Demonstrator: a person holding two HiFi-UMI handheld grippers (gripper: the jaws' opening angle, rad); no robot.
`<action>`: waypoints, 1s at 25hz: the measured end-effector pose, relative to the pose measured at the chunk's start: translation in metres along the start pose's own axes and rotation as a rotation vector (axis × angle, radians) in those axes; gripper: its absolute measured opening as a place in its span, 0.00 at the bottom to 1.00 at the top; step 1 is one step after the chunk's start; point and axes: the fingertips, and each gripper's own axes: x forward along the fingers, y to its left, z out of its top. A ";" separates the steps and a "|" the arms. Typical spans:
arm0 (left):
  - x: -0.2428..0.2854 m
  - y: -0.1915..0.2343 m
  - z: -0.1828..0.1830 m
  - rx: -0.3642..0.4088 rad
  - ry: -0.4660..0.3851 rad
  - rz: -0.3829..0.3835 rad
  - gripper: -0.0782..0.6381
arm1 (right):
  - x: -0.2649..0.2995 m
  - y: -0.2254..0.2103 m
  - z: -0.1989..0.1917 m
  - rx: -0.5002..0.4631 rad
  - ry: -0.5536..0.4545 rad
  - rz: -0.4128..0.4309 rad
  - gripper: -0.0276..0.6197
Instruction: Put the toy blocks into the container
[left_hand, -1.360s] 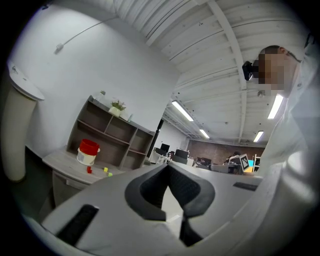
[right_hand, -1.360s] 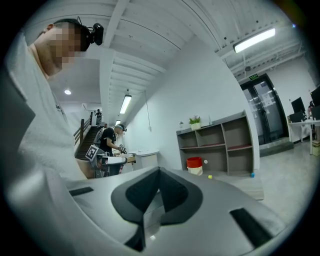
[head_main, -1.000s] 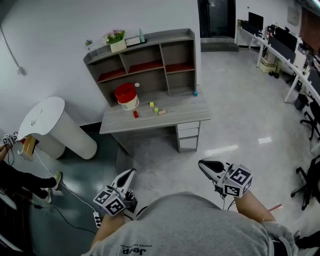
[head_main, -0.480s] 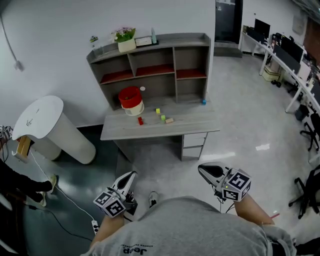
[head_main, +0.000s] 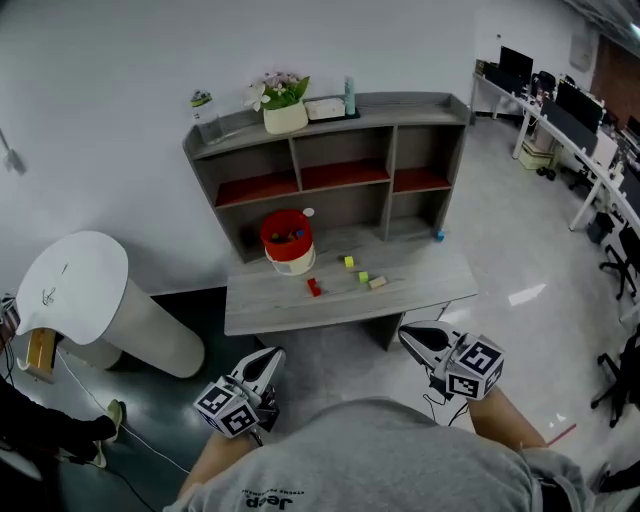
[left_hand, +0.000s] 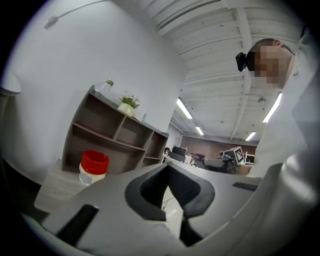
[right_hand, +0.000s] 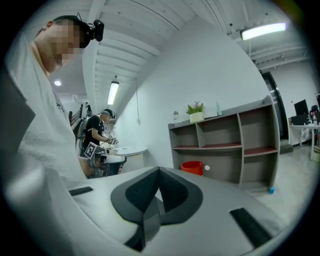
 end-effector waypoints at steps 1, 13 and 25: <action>-0.001 0.015 0.005 -0.005 0.003 -0.005 0.13 | 0.015 -0.002 0.003 0.006 0.001 -0.006 0.04; 0.010 0.106 0.006 -0.080 -0.009 -0.004 0.13 | 0.104 -0.038 0.007 0.002 0.084 -0.015 0.04; 0.084 0.145 0.007 -0.056 -0.019 0.160 0.13 | 0.158 -0.146 0.023 -0.018 0.086 0.151 0.04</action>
